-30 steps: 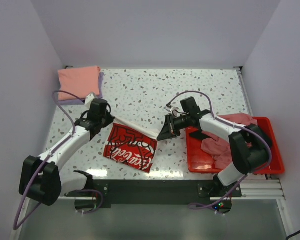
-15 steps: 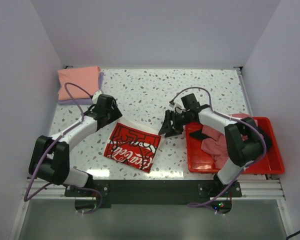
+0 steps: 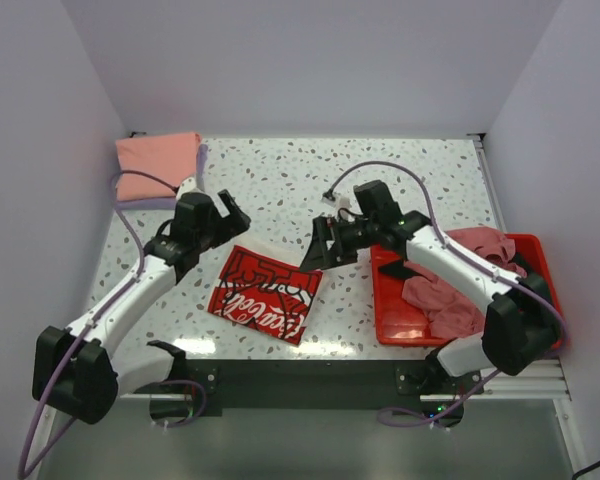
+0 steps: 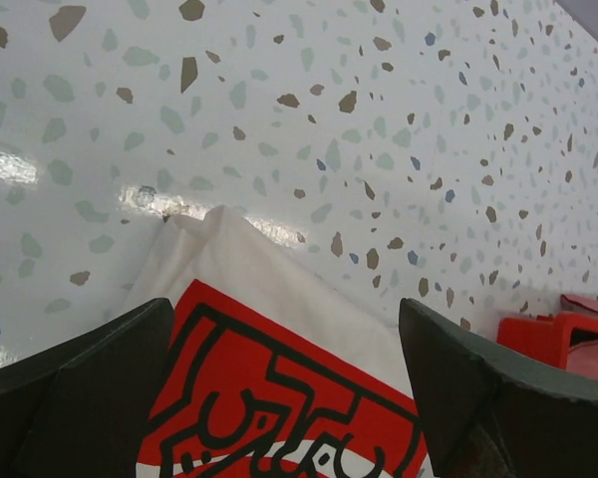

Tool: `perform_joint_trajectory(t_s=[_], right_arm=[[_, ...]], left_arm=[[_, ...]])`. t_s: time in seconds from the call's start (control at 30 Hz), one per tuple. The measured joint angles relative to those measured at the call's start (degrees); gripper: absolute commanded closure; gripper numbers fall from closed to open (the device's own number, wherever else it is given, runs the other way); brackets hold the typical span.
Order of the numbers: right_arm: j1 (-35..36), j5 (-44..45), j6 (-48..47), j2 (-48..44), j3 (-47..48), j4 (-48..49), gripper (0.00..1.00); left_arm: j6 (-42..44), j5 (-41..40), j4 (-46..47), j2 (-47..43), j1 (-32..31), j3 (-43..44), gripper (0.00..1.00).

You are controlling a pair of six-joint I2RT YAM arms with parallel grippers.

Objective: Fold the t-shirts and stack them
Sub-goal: Fold the tshirt

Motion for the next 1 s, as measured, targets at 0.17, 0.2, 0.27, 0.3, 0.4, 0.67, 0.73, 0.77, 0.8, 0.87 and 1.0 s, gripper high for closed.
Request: perform_joint_trajectory(t_s=[0.17, 0.2, 0.27, 0.3, 0.4, 0.67, 0.73, 0.77, 0.8, 0.87, 1.0], right_arm=[[9.25, 1.73, 3.54, -0.94, -3.19, 5.22, 0.01], [10.25, 2.27, 4.17, -0.61, -3.96, 5.86, 0.01], [11.43, 3.19, 5.25, 0.83, -5.05, 7.34, 0.01], [11.56, 3.69, 5.64, 1.95, -5.22, 7.89, 0.01], [11.39, 5.62, 5.7, 6.19, -5.11, 8.96, 0.01], [7.8, 7.89, 5.55, 14.38, -3.5, 9.94, 0.01], [6.08, 7.74, 5.57, 15.98, -3.17, 10.75, 0.01], [5.29, 7.74, 5.57, 16.44, -3.15, 10.99, 0.01], [4.48, 7.58, 5.57, 17.22, -3.15, 11.28, 0.01], [3.34, 7.21, 5.57, 18.62, -3.06, 11.74, 0.01], [1.68, 5.7, 5.55, 20.79, -2.27, 12.39, 0.01]], left_arm=[[-0.02, 2.49, 0.98, -2.1, -2.34, -3.61, 0.0], [-0.02, 3.06, 1.25, -1.75, -2.69, -4.22, 0.0], [-0.02, 4.24, 1.79, -0.35, -3.26, -5.09, 0.0], [-0.02, 4.59, 2.29, 0.72, -3.5, -5.31, 0.0], [0.02, 5.62, 4.02, 4.57, -3.89, -5.44, 0.0], [0.63, 5.42, 9.4, 11.78, -4.07, -5.84, 0.0], [0.87, 5.03, 10.19, 12.92, -4.07, -5.86, 0.0], [1.07, 4.66, 10.4, 13.35, -4.07, -5.86, 0.0], [1.18, 4.24, 10.6, 13.88, -4.07, -5.86, 0.0], [1.53, 3.54, 11.04, 15.12, -4.04, -5.86, 0.0], [1.53, 1.86, 11.3, 18.56, -4.04, -5.84, 0.0]])
